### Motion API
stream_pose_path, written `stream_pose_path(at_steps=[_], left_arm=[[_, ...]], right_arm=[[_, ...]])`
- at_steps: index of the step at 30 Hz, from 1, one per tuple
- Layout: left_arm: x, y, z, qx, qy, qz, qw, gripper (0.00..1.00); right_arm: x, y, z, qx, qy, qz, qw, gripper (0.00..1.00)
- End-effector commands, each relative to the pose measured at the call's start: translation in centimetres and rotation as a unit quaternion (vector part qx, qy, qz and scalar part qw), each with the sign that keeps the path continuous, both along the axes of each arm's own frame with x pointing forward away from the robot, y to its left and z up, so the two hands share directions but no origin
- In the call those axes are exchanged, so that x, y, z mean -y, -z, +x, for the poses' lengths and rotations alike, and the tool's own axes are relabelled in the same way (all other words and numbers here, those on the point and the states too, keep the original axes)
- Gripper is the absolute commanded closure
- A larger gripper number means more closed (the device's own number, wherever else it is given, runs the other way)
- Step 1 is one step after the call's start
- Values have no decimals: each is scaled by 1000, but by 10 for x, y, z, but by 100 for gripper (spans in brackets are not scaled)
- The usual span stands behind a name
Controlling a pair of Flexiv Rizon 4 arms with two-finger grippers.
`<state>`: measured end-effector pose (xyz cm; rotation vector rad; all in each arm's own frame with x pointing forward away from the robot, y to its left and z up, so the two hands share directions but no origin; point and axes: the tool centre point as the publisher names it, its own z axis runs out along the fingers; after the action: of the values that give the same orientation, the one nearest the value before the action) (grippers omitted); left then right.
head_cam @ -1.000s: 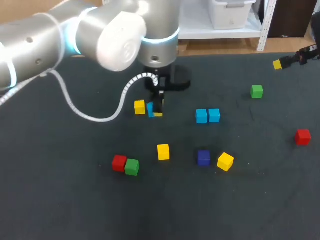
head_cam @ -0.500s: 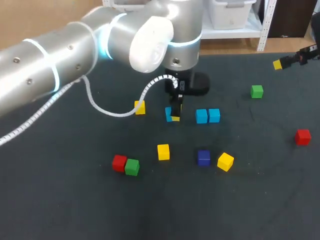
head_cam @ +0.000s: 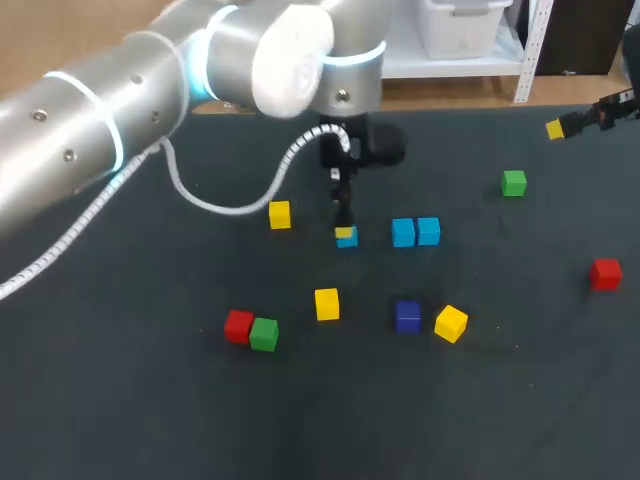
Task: Place the blue cubes, place green cubes on the blue cubes, place the yellow cubes on the green cubes, then place the red cubes on the yellow cubes, and place purple cube on the red cubes.
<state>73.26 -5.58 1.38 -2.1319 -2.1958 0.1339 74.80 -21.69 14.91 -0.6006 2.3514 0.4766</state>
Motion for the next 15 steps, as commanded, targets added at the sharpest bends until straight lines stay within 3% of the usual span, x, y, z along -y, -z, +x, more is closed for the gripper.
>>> stream_pose_path(at_steps=[1,7,15], left_arm=[[-16,0,-3,-10,-25,-3,1000,0],[-11,4,-11,-35,-78,-17,996,0],[0,11,-8,-19,-99,-21,995,0]], right_arm=[[1,1,1,0,-2,2,1000,0],[1,1,1,0,-2,2,1000,0],[1,1,1,0,-2,2,1000,0]])
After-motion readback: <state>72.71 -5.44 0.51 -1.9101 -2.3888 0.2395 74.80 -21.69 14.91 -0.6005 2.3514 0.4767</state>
